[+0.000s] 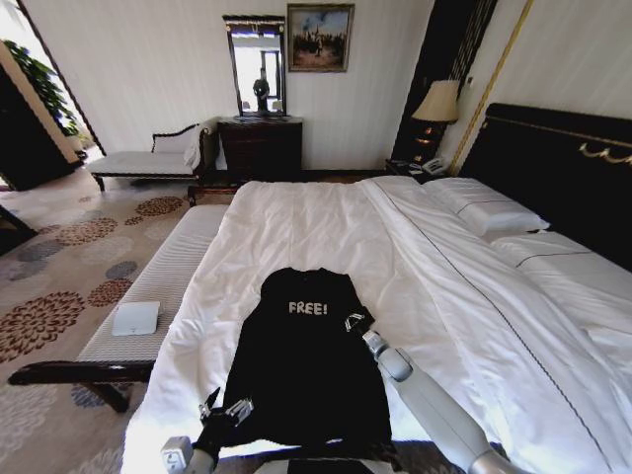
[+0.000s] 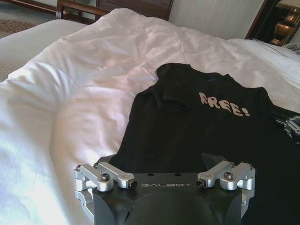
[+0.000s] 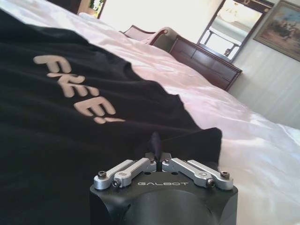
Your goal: Fold the clothes on the bed.
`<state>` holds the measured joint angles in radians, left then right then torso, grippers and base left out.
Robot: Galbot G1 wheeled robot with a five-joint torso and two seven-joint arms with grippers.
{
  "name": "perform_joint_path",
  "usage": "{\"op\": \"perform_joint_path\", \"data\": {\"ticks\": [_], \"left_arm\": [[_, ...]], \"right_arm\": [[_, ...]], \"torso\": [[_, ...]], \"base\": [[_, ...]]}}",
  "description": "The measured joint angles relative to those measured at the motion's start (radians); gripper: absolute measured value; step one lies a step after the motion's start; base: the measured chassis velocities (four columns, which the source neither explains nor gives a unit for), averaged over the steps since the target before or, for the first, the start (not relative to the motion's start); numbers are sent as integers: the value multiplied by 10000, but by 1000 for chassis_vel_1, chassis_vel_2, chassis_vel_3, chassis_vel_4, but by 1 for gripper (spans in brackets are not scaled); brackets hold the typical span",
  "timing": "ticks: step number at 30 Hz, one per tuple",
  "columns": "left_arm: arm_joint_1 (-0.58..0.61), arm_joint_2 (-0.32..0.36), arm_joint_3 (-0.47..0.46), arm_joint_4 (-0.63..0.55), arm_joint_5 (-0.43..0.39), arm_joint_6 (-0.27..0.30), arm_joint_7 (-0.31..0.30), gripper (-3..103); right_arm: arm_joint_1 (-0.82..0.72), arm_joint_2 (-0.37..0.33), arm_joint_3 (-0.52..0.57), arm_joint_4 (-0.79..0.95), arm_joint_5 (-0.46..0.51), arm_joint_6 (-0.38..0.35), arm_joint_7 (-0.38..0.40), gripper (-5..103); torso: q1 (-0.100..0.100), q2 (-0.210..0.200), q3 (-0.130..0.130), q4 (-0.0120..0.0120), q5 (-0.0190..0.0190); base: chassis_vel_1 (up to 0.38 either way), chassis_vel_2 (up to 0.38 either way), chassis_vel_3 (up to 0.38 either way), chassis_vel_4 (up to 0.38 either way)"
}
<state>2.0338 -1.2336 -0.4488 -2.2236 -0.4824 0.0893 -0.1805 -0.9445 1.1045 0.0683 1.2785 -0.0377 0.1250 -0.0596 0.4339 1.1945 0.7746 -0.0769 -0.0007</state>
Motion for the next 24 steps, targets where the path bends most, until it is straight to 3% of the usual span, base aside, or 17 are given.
{"op": "perform_joint_path", "data": {"ticks": [13, 24], "left_arm": [[-102, -32, 140, -20, 145, -49, 16, 100], [-190, -67, 171, -224, 97, -52, 12, 100]], "right_arm": [[294, -412, 1249, 537, 1804, -681, 259, 1], [849, -599, 1480, 41, 3163, -1460, 574, 1]], "torso": [[1, 0, 0, 0, 0], [1, 0, 0, 2, 1]], "base": [[0, 0, 0, 0], [0, 0, 0, 0]]}}
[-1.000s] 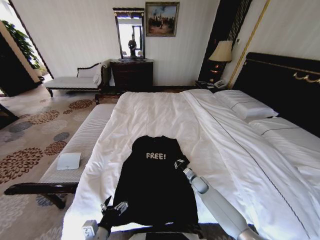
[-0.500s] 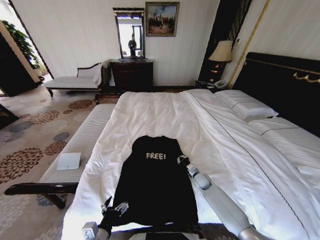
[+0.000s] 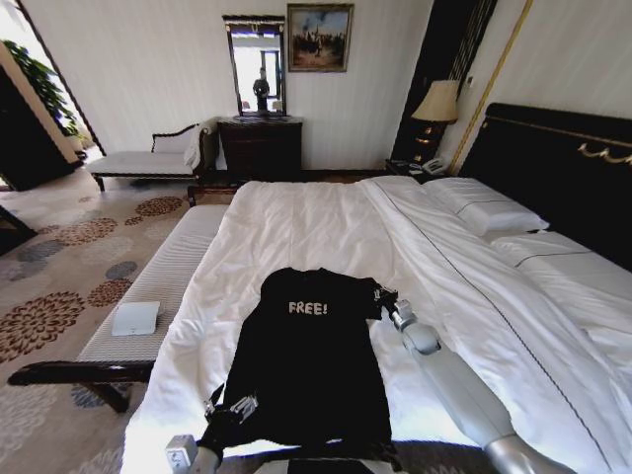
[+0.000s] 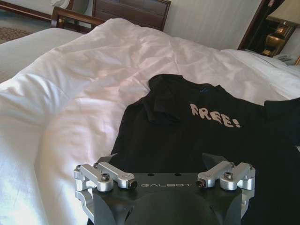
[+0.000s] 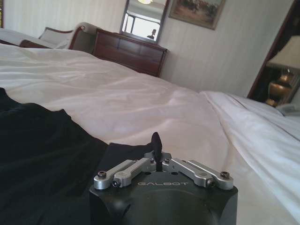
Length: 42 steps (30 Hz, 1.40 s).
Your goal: Fold the clothes on the bed.
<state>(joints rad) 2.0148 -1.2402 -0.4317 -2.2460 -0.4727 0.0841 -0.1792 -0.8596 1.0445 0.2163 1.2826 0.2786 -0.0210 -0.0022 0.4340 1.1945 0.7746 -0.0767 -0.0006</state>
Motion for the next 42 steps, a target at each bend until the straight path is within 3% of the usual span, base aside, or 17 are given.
{"op": "perform_joint_path", "data": {"ticks": [10, 26, 28, 32, 34, 37, 42], "left_arm": [[60, 14, -32, -17, -7, -56, -4, 100], [39, -46, 36, -95, 141, -45, -40, 100], [14, -46, 48, -93, 155, -25, -46, 100], [-203, 77, 127, 31, 224, 81, -75, 100], [-286, 149, 135, 93, 225, 106, -74, 100], [-658, 628, 118, 440, 174, 187, 3, 100], [-1466, 1291, 260, 917, 38, 243, 15, 100]], "right_arm": [[-171, 176, 322, -447, 967, -737, 417, 1], [-698, 449, 564, -94, 1019, -1413, 796, -1], [-697, 448, 593, -107, 1019, -1436, 847, 4], [-865, 389, 908, -23, 1020, -1487, 1078, 25], [-973, 320, 1032, 50, 1034, -1487, 1088, 25], [-1568, -19, 1561, 427, 1038, -1290, 1044, 42], [-2830, -312, 2427, 1463, 1037, -1001, 976, 58]], "torso": [[0, 0, 0, -3, 1], [0, 0, -1, -1, -1], [-1, 0, -1, -1, -1], [0, -1, -1, 0, 1], [0, -1, -1, 0, 1], [0, 0, -1, -4, 0], [0, 0, 0, -4, 0]], "base": [[0, 0, 0, 0], [0, 0, 0, 0], [0, 0, 0, 0], [0, 0, 0, 0], [0, 0, 0, 0], [0, 0, 0, 0], [0, 0, 0, 0]]}}
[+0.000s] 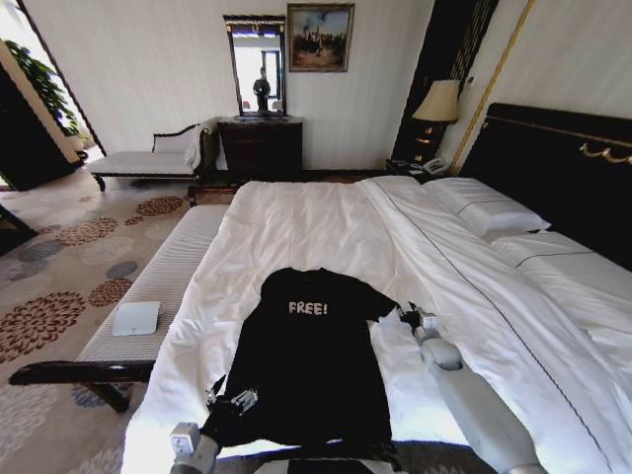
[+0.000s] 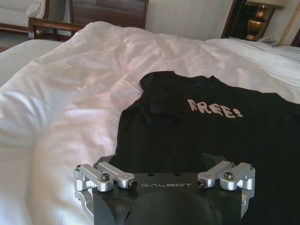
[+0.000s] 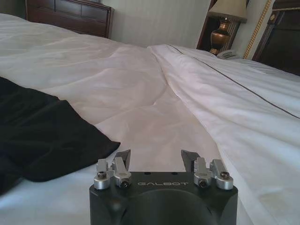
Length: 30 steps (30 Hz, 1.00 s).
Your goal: Fold the clothes on the bed.
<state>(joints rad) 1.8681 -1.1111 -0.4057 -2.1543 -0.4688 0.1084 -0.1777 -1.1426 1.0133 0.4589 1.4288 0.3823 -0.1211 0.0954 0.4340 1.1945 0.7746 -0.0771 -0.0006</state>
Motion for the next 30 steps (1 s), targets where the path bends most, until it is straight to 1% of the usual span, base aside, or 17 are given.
{"op": "perform_joint_path", "data": {"ticks": [1, 3, 4, 7, 9, 10, 11, 12, 13, 14, 15, 16, 19, 23, 30], "left_arm": [[0, 0, 0, 0, 0, 0, 0, 100], [-662, 157, 316, 317, -148, 90, -91, 100], [-662, 157, 316, 317, -148, 90, -91, 100], [-1650, 191, 670, 665, -480, 181, -211, 100], [-2293, 191, 864, 874, -974, 253, -257, 100], [-2293, 191, 864, 874, -974, 253, -257, 100], [-2644, 175, 939, 986, -1409, 276, -285, 100], [-2913, 134, 990, 1082, -1853, 313, -332, 100], [-3300, 40, 1089, 1286, -2542, 392, -423, 100], [-3300, 40, 1089, 1286, -2542, 392, -423, 100], [-3587, -44, 1162, 1466, -2914, 445, -493, 100], [-3921, -158, 1230, 1709, -3177, 477, -552, 100], [-4357, -329, 1340, 2151, -3396, 517, -569, 100], [-4932, -566, 1481, 2753, -3514, 524, -471, 100], [-5634, -916, 1630, 3342, -3898, 556, -403, 100]], "right_arm": [[0, 0, 0, 0, 0, 0, 0, 58], [-722, 6, 390, 591, -13, 108, 6, 69], [-722, 6, 390, 591, -13, 108, 6, 69], [-1533, 173, 736, 1180, -131, 172, 15, 85], [-1934, 309, 894, 1442, -248, 221, 15, 95], [-1934, 309, 894, 1442, -248, 221, 15, 95], [-2068, 370, 907, 1505, -309, 238, 7, 95], [-2125, 386, 907, 1527, -347, 250, 1, 99], [-2197, 386, 905, 1543, -401, 262, -2, 100], [-2197, 386, 905, 1543, -401, 262, -2, 100], [-2251, 374, 900, 1558, -417, 267, -6, 100], [-2309, 338, 896, 1598, -419, 267, -12, 100], [-2373, 210, 897, 1674, -392, 254, -8, 100], [-2334, -17, 892, 1729, -188, 168, 33, 100], [-2350, -53, 879, 1827, -104, 69, 93, 100]], "torso": [[0, 0, 0, 0, 0], [-1, 0, -1, 2, -4], [-1, 0, -1, 2, -4], [0, 0, 0, -2, 0], [0, 0, 0, 2, -2], [0, 0, 0, 2, -2], [0, 0, 0, 0, 2], [0, 0, -1, 0, 3], [0, 1, -1, 3, -2], [0, 1, -1, 3, -2], [-1, 0, 0, 6, -1], [0, 0, 0, 3, 2], [0, 0, 0, 0, -2], [0, 0, 0, 3, -1], [0, -1, 1, 2, 1]], "base": [[0, 0, 0, 0], [0, 0, 0, 0], [0, 0, 0, 0], [0, 0, 0, 0], [0, 0, 0, 0], [0, 0, 0, 0], [0, 0, 0, 0], [0, 0, 0, 0], [0, 0, 0, 0], [0, 0, 0, 0], [0, 0, 0, 0], [0, 0, 0, 0], [0, 0, 0, 0], [0, 0, 0, 0], [0, 0, 0, 0]]}}
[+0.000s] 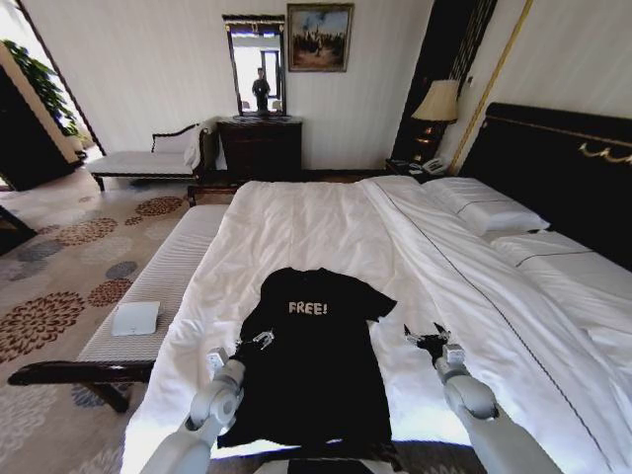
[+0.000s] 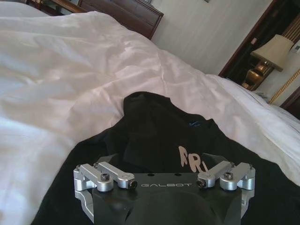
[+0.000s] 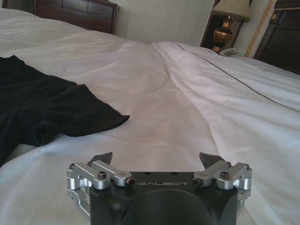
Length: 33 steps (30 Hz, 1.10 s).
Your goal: Fold the clothes on the bed.
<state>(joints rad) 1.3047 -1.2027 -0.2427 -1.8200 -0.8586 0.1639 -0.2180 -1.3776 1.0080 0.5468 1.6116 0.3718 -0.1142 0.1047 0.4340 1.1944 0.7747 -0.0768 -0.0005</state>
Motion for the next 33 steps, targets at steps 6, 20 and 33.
{"op": "perform_joint_path", "data": {"ticks": [6, 20, 33], "left_arm": [[-449, -431, 47, 495, -574, 174, -99, 100], [-1021, -796, 81, 1366, -863, 226, -107, 100], [-1451, -1164, -8, 2041, -713, 230, -133, 96]], "right_arm": [[20, -3, -31, 15, 18, -67, 46, 100], [52, -109, -25, 148, 176, -170, 137, 100], [21, -74, -8, 266, 287, -230, 159, 100]], "torso": [[0, 0, -1, -2, -1], [0, 0, -1, -1, -2], [-1, 0, -2, 0, -2]], "base": [[0, 0, 0, 0], [0, 0, 0, 0], [0, 0, 0, 0]]}}
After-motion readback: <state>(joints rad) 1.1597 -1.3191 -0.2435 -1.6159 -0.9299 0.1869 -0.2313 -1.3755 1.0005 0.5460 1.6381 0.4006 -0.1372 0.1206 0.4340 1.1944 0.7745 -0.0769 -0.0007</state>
